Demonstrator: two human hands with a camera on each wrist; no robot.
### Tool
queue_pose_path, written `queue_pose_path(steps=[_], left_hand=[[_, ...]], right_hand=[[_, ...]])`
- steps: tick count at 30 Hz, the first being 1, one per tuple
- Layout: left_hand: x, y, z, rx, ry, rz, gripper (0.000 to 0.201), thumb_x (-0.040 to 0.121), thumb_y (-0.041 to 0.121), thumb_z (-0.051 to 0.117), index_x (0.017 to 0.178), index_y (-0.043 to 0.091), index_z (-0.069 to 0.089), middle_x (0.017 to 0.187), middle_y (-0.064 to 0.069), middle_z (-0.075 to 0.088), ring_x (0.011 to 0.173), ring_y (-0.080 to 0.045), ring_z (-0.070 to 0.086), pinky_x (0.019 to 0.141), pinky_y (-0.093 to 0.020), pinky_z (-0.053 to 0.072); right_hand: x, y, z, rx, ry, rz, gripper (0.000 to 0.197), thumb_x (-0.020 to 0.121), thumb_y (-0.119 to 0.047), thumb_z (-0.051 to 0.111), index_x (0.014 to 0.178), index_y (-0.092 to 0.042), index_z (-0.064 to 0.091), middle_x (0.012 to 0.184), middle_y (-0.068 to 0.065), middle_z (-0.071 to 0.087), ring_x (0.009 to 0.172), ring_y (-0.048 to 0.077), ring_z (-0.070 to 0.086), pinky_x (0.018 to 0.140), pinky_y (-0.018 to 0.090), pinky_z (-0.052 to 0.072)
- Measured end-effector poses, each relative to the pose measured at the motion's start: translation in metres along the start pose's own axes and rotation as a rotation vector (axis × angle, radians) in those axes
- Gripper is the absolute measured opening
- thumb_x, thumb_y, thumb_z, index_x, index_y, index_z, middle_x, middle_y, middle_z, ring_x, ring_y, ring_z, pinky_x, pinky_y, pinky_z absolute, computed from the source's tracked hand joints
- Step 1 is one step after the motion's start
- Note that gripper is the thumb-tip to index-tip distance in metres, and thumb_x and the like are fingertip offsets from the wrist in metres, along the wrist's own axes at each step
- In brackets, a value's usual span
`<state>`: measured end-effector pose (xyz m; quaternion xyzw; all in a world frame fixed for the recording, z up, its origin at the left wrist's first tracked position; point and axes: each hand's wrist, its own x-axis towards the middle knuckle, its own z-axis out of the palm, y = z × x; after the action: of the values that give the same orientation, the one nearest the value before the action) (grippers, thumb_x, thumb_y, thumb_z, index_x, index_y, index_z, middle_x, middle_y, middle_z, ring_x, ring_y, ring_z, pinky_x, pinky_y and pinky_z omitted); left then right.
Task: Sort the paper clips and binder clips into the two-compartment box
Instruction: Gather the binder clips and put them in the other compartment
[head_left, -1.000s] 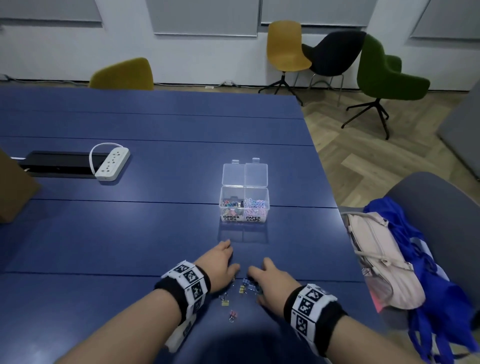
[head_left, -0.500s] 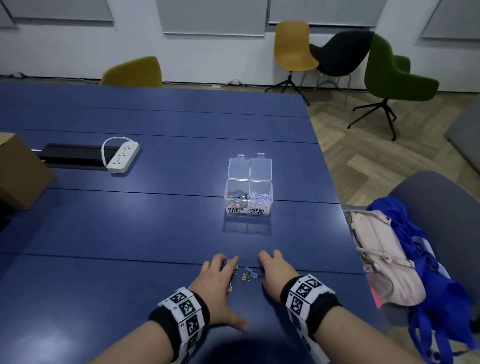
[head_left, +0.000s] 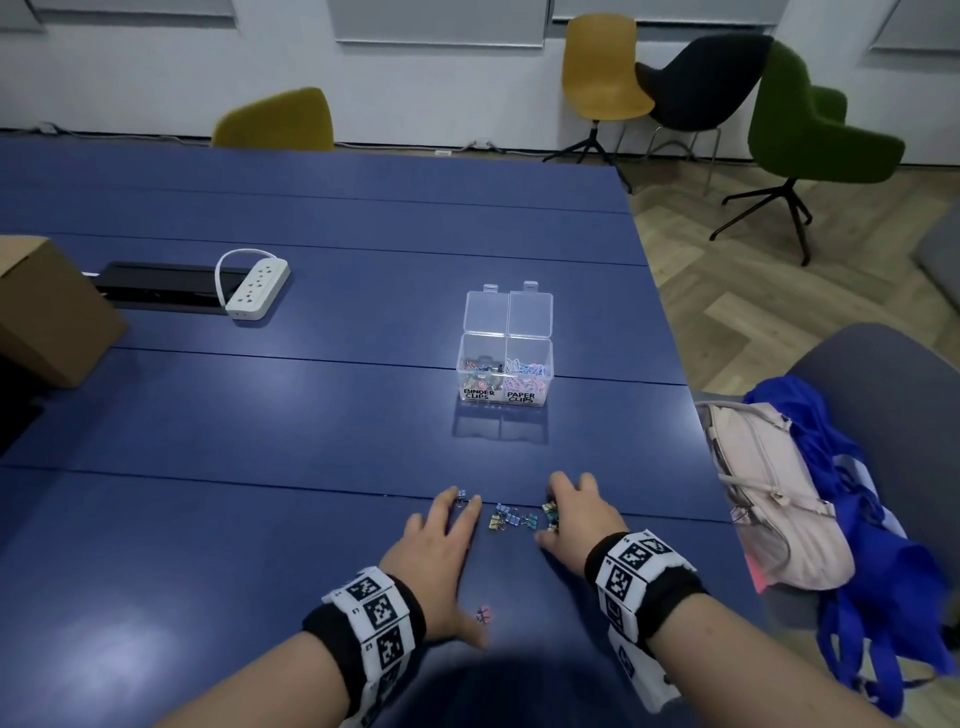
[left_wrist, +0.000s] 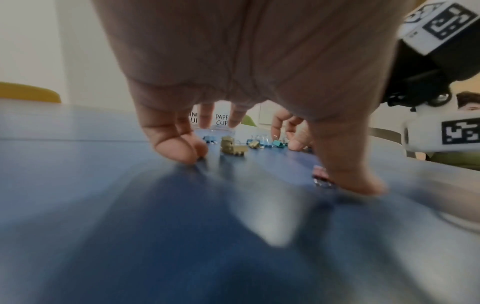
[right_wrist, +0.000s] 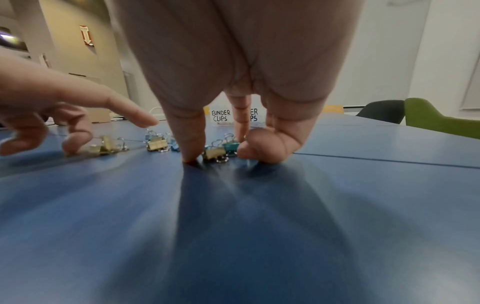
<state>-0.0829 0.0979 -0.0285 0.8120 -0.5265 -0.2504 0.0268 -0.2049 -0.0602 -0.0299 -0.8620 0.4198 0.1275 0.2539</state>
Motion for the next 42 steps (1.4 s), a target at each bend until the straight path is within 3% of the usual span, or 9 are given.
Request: queue_pose_path(steps=[7,12,18,21,25,29,32,36,42], left_hand=[[0.032,0.010,-0.001,-0.223,0.072,-0.169,0.120,0.058,0.045,0.085,0.149,0.018,0.012,0.140,-0.003,0.021,0.129,-0.023,0.038,0.106,-0.031,0.038],[0.051,0.025,-0.002,-0.346,0.056,-0.168,0.062,0.066,0.021,0.080,0.120,0.014,0.051,0.116,-0.002,0.034,0.101,-0.023,0.054,0.094,-0.030,0.046],[0.061,0.032,0.001,-0.304,0.117,-0.122,0.027,0.079,0.015,0.058,0.105,0.014,0.053,0.102,-0.002,0.039,0.084,-0.024,0.053,0.072,-0.028,0.043],[0.065,0.029,0.004,-0.241,0.125,-0.068,0.021,0.086,0.016,0.049,0.107,0.014,0.054,0.101,-0.007,0.044,0.088,-0.027,0.054,0.074,-0.032,0.042],[0.073,0.026,-0.003,-0.236,0.130,-0.032,0.017,0.089,0.016,0.049,0.101,0.009,0.059,0.097,-0.010,0.047,0.096,-0.031,0.056,0.078,-0.033,0.041],[0.077,0.013,-0.014,-0.458,0.142,-0.138,0.011,0.086,0.009,0.054,0.081,0.015,0.063,0.085,-0.006,0.064,0.077,-0.023,0.059,0.073,-0.026,0.046],[0.080,0.000,-0.016,-0.752,0.121,-0.282,0.025,0.090,0.005,0.047,0.070,0.020,0.051,0.069,-0.001,0.058,0.047,-0.015,0.056,0.054,-0.025,0.052],[0.075,-0.004,-0.025,-1.255,0.136,-0.370,0.028,0.097,0.002,0.038,0.073,0.013,0.044,0.064,-0.006,0.043,0.031,-0.007,0.040,0.041,-0.021,0.037],[0.064,-0.014,-0.029,-1.886,0.013,-0.445,0.027,0.093,0.015,0.044,0.067,0.015,0.042,0.053,0.000,0.029,0.042,-0.013,0.029,0.049,-0.026,0.025]], right_hand=[[0.009,-0.015,0.003,0.013,-0.054,-0.055,0.043,0.081,-0.022,0.069,0.112,-0.013,0.042,0.116,0.012,0.039,0.089,0.034,0.061,0.080,0.037,0.052],[0.008,-0.030,0.009,0.001,-0.050,-0.123,0.023,0.086,-0.021,0.058,0.104,-0.015,0.045,0.103,0.008,0.034,0.075,0.029,0.051,0.078,0.036,0.049],[0.012,-0.033,0.011,0.055,-0.041,-0.113,0.015,0.088,-0.017,0.048,0.103,-0.015,0.048,0.099,0.004,0.032,0.078,0.026,0.048,0.078,0.032,0.044],[0.015,-0.031,0.010,0.079,-0.036,-0.107,0.021,0.087,-0.016,0.048,0.108,-0.013,0.050,0.099,0.004,0.035,0.083,0.030,0.055,0.079,0.032,0.046],[0.017,-0.025,0.002,0.139,-0.013,-0.107,0.020,0.082,-0.012,0.053,0.070,-0.021,0.040,0.083,0.002,0.041,0.093,0.030,0.057,0.072,0.029,0.040],[0.018,-0.005,-0.001,0.754,-0.046,0.053,0.024,0.080,0.005,0.054,0.070,-0.015,0.044,0.062,0.006,0.048,0.049,0.023,0.052,0.049,0.032,0.048],[0.018,0.007,0.000,1.200,-0.118,0.156,0.026,0.085,0.012,0.042,0.072,-0.010,0.044,0.054,0.008,0.045,0.041,0.016,0.043,0.039,0.022,0.041],[0.012,0.018,0.001,1.605,-0.251,0.217,0.030,0.071,0.015,0.026,0.066,-0.011,0.041,0.060,0.008,0.038,0.044,0.015,0.037,0.044,0.019,0.029],[0.005,0.019,0.003,1.828,-0.445,0.187,0.027,0.056,-0.013,0.067,0.061,-0.017,0.041,0.056,0.001,0.036,0.041,0.011,0.031,0.036,0.013,0.018]])
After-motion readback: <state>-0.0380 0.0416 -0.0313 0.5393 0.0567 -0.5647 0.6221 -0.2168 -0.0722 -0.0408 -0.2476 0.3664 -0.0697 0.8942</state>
